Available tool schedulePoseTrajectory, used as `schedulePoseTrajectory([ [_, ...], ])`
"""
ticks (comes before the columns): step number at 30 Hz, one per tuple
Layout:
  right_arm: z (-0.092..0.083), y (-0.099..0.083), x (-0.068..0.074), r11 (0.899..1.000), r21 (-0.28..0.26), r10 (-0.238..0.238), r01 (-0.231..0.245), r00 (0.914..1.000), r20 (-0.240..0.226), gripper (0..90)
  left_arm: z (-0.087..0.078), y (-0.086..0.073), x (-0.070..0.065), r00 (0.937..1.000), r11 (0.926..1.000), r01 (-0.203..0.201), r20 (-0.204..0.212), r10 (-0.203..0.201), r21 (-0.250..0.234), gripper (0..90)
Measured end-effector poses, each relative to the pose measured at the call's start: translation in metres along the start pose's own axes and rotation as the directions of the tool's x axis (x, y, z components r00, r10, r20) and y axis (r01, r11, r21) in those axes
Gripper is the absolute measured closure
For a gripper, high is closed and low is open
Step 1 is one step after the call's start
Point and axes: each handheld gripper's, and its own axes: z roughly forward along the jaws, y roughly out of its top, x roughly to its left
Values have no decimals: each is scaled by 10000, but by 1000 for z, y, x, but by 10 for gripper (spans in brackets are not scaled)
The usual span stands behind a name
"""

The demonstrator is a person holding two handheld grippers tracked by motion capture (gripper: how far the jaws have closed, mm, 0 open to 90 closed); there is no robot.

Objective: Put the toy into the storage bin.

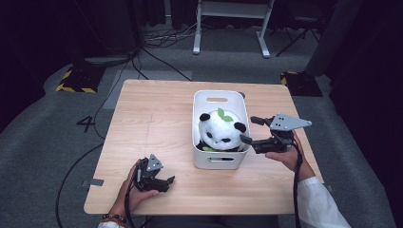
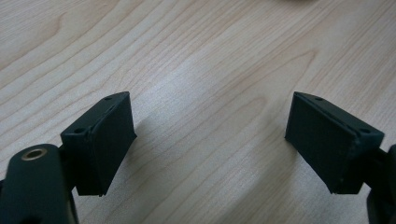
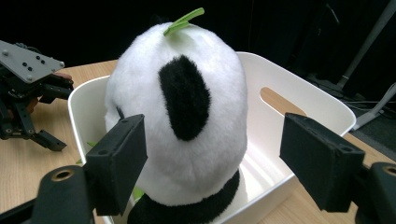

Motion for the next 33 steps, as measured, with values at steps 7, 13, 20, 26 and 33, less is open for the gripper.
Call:
schedulePoseTrajectory([
  [7,-7,0,-1,9997,172,-182,176,9992,351,226,0,0,0,10000,10000,5,2,-5,-3,157],
  [13,-15,-2,-3,9995,219,-229,216,9980,583,226,0,0,0,10000,10000,3,1,-3,1,157],
  [20,-23,-4,-6,9992,328,-265,238,9961,838,227,0,0,0,10000,10000,4,2,-4,1,157],
  [26,-29,-6,-6,9984,437,-389,346,9940,1024,226,0,0,0,10000,10000,3,3,-3,0,157],
  [33,-32,-11,-9,9977,605,-387,305,9894,1398,224,0,0,0,10000,10000,6,4,-6,0,157],
])
